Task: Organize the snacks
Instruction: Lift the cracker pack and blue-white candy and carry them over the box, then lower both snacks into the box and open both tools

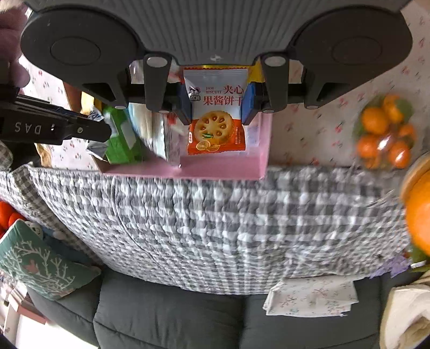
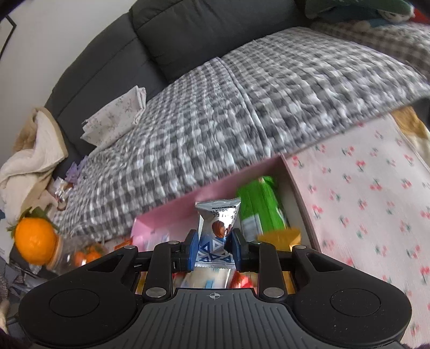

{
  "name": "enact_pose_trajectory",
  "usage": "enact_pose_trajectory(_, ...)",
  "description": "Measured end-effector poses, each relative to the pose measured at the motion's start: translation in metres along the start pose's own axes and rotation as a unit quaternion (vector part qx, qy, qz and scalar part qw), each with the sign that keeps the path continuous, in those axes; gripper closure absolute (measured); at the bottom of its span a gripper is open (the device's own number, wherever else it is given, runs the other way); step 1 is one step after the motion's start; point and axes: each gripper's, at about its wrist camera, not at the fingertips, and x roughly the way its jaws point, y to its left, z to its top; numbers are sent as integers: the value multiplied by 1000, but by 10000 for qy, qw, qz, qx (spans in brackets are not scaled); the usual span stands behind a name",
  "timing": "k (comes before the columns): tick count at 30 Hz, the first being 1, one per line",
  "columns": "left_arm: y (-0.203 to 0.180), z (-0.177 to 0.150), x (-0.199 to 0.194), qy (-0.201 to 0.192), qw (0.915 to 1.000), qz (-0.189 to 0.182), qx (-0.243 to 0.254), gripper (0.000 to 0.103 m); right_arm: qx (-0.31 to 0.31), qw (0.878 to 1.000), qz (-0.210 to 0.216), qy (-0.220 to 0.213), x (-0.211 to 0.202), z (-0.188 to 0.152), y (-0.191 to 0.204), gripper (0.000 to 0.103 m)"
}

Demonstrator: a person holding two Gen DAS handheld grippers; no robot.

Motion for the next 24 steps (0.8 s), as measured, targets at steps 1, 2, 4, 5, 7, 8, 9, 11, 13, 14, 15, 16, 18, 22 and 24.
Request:
enact_pose_trajectory(1,-1,3,5,-16,10000,-22,1,67,-2,10000,29,-11,5,2,-1,77)
enact_pose_trajectory(2,-1,6,11,-43,10000,-39,12,67,3,10000,56,-19,8,4,-2,77)
enact_pose_trajectory(4,-2,9,18,-110,9999,-58,21,67,18,9999,124,-24,16,7,-4,77)
enact_pose_trajectory(5,-2,11,22,-138,9999,-73,4,67,34,9999,148,-18,20,9,-5,77)
enact_pose_trajectory(7,-2,13,28,-168,9998,-105,-36,67,45,9999,153,-36,25,11,-6,76)
enact_pose_trajectory(8,-2,14,31,-183,9997,-119,-56,67,53,9998,160,-58,26,12,-7,74)
enact_pose_trajectory(9,-2,15,33,-205,9997,-141,-67,67,64,9998,180,-76,27,12,-7,73)
enact_pose_trajectory(11,-3,14,36,-264,9995,-136,-45,65,94,9996,255,-111,28,14,-9,73)
enact_pose_trajectory(13,-5,15,39,-306,9995,-55,-30,59,147,9994,291,-98,29,15,-10,63)
enact_pose_trajectory(14,-5,13,39,-332,9994,-11,-28,51,161,9995,263,-98,28,15,-11,55)
enact_pose_trajectory(15,-5,12,39,-341,9994,24,-23,48,140,9996,240,-98,27,15,-11,54)
enact_pose_trajectory(16,-6,12,39,-349,9994,39,-12,46,80,9997,221,-80,27,14,-10,54)
enact_pose_trajectory(18,-7,11,37,-334,9994,46,16,42,-5,9998,181,-45,25,13,-8,54)
enact_pose_trajectory(22,-10,8,28,-356,9993,70,76,35,-3,9999,138,-33,16,10,-8,51)
enact_pose_trajectory(24,-13,4,21,-344,9993,72,132,32,24,9999,100,-26,9,9,-8,50)
